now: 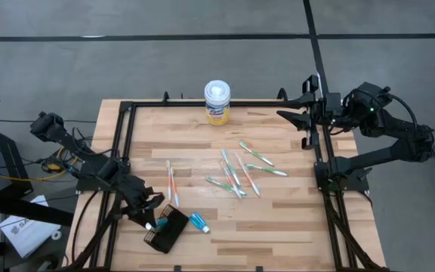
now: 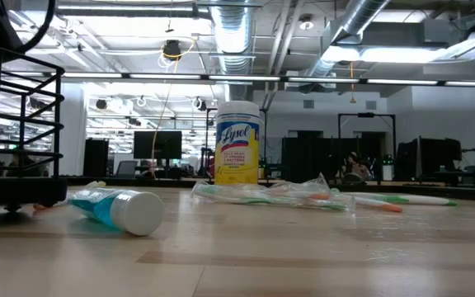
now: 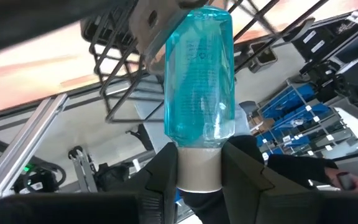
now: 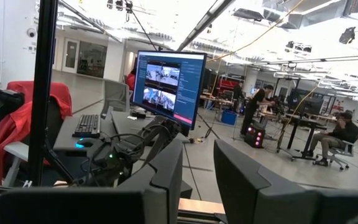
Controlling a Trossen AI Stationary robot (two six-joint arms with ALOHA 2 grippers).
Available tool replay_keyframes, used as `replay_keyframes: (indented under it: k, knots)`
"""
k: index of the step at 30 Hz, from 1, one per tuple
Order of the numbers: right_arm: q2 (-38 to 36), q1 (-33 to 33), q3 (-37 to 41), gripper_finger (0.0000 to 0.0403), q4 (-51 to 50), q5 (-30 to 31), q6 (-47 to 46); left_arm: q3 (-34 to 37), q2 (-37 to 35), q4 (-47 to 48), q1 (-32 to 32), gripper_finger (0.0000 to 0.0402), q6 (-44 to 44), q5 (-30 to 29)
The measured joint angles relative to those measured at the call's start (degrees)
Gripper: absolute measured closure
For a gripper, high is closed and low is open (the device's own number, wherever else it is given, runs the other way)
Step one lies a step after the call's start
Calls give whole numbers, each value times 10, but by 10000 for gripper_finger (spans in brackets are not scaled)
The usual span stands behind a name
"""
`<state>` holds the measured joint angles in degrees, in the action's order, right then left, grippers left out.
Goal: Pick & Place toothbrushing station
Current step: Put the blue mouthwash into the black wire organizer bin
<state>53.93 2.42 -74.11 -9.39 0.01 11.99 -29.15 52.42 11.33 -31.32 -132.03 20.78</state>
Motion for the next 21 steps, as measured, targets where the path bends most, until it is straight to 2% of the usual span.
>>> replay_keyframes:
  k: [11, 21]
  knots:
    - [-6, 0, 0, 320, -1, 0, 0, -2, 46, -45, -1, 307, -1, 28]
    - [-18, 0, 0, 320, -28, 0, 0, -3, 46, -39, -11, 317, 0, 4]
